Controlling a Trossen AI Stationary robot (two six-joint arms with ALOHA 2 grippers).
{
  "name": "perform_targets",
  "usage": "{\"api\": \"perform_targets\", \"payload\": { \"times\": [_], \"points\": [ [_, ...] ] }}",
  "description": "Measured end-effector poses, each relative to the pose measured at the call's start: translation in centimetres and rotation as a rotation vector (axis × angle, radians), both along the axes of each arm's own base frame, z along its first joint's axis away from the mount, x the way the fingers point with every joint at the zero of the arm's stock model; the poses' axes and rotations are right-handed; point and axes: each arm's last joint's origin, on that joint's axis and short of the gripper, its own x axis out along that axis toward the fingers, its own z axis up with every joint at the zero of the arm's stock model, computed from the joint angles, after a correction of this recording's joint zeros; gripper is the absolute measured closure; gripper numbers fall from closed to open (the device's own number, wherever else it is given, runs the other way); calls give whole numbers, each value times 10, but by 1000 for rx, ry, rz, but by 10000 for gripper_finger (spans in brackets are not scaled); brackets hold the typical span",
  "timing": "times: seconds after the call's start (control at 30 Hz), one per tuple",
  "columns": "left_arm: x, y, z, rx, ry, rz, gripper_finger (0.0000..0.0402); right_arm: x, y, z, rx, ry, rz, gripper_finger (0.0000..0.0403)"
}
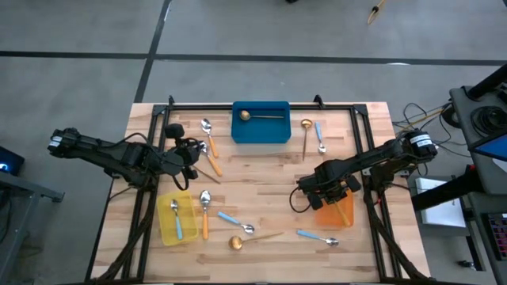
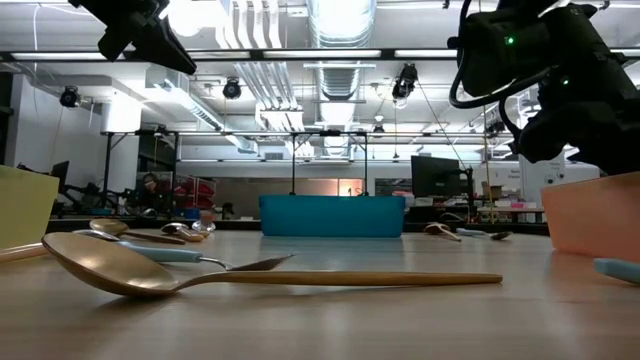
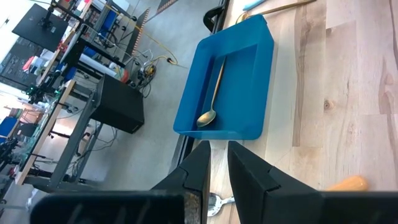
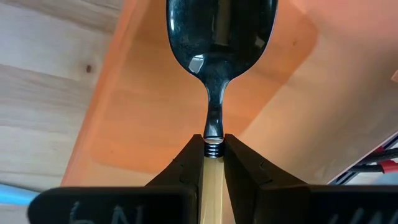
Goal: Sort silverware by color (type)
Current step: Put the orange spoon into the orange bin, then put the gold spoon into the blue bin
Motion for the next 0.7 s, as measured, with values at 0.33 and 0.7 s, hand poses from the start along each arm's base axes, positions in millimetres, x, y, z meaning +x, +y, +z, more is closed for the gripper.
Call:
{"api": "perform_targets", "payload": {
  "times": [0.33, 0.7],
  "points": [
    [0, 0, 0, 0, 0, 0, 364, 0, 0, 0, -8, -4, -1, 331],
    [0, 0, 0, -2, -2, 2, 364, 0, 0, 0, -4, -5, 0, 305]
  ]
}}
